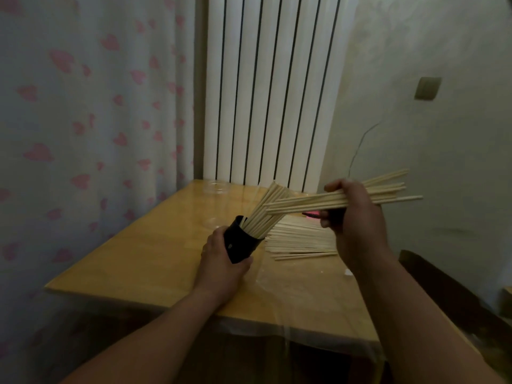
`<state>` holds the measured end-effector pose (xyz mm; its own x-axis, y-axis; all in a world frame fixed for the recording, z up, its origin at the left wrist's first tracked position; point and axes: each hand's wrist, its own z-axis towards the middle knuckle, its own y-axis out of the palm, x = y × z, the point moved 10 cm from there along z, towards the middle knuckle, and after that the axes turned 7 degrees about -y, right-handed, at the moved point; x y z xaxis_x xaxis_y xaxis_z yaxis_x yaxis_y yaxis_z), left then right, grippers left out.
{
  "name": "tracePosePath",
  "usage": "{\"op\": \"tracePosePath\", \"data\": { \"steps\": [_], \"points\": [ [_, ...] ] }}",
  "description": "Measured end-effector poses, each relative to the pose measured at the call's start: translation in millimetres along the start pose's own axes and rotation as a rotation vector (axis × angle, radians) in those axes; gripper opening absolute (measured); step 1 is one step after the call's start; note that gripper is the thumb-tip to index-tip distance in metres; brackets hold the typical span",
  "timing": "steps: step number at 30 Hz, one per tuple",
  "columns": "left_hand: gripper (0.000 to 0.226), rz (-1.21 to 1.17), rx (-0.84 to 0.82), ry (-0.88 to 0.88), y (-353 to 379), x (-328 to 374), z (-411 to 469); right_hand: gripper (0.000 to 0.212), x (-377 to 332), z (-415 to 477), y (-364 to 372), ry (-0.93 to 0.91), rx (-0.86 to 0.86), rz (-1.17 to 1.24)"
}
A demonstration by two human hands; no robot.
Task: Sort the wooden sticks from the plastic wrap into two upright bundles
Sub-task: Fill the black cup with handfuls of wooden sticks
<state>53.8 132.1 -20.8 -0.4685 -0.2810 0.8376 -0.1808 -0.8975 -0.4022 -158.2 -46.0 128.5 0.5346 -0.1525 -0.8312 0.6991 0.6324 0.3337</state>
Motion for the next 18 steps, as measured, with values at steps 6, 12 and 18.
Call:
{"op": "tracePosePath", "data": {
  "steps": [6, 12, 18],
  "points": [
    [0.081, 0.011, -0.006, 0.005, 0, 2, -1, 0.019, 8, 9, 47, -0.112, -0.123, -0.264],
    [0.081, 0.016, -0.020, 0.018, 1, 3, -2, 0.012, 44, 24, 56, -0.110, -0.163, -0.597],
    [0.081, 0.017, -0.026, 0.023, 1, 3, -2, 0.045, 29, 26, 62, -0.353, -0.023, -0.867]
  ]
}}
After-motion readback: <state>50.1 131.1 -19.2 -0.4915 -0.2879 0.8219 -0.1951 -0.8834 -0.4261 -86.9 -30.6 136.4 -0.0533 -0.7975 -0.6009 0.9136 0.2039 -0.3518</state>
